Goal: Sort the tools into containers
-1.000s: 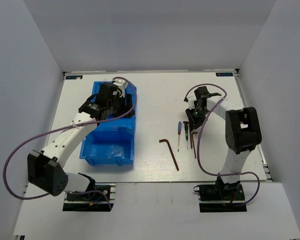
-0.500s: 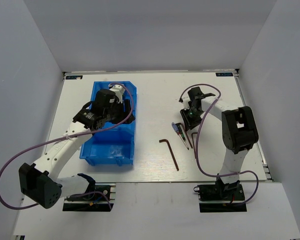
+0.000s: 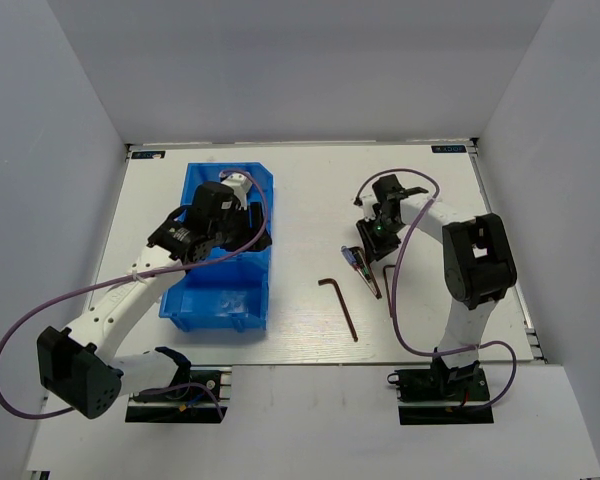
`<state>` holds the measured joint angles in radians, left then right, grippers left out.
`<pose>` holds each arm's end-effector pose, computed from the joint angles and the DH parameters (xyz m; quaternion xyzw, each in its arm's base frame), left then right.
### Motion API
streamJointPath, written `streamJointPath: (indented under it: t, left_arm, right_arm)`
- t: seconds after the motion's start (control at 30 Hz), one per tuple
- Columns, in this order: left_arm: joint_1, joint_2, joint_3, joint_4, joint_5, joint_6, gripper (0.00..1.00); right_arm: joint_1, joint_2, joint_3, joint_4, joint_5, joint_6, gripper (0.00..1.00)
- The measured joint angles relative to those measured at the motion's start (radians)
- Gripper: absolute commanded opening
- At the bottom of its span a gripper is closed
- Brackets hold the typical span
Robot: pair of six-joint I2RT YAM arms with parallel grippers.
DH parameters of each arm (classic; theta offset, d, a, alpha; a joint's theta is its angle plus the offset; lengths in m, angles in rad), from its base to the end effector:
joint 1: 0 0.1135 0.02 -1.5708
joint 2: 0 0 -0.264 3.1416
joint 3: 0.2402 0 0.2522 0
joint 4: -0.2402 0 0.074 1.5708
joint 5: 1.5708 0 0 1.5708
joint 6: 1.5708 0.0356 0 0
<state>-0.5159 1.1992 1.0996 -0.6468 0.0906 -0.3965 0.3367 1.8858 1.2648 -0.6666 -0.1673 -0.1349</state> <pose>0.2195 -0.1282 0.3205 0.0727 0.9126 -0.2136 0.3410 0.3439 0.1266 0.1660 -0.2419 0.9565 0.0965 0.1316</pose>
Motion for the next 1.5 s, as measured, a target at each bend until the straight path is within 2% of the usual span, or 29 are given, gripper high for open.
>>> streamJointPath:
  t: [0.43, 0.6, 0.77, 0.9, 1.03, 1.1, 1.2, 1.5]
  left_arm:
    - [-0.017, 0.0, -0.002, 0.0, -0.001, -0.009, 0.69]
    - [-0.024, 0.0, -0.002, -0.003, -0.003, -0.013, 0.69]
    - [-0.035, -0.006, -0.014, -0.008, -0.011, -0.03, 0.69]
    - [-0.049, -0.021, -0.04, -0.009, -0.016, -0.051, 0.69]
    - [-0.065, -0.021, -0.045, -0.012, -0.016, -0.065, 0.69]
    - [-0.074, -0.024, -0.045, -0.013, -0.019, -0.071, 0.69]
    - [-0.089, -0.031, -0.045, -0.023, -0.025, -0.077, 0.69]
    - [-0.119, -0.075, -0.044, -0.035, -0.042, -0.098, 0.69]
  right_arm:
    - [0.021, -0.008, -0.02, 0.006, -0.005, -0.003, 0.42]
    - [0.056, -0.006, -0.026, 0.027, 0.058, 0.003, 0.43]
    - [0.143, -0.047, -0.089, 0.099, 0.187, 0.005, 0.45]
    - [0.19, -0.055, -0.101, 0.122, 0.225, 0.034, 0.45]
    - [0.195, -0.04, -0.084, 0.105, 0.235, 0.06, 0.37]
    - [0.195, -0.034, -0.076, 0.095, 0.232, 0.071, 0.18]
    - [0.194, -0.029, -0.071, 0.089, 0.233, 0.084, 0.0]
    - [0.176, -0.014, -0.028, 0.045, 0.22, 0.049, 0.0]
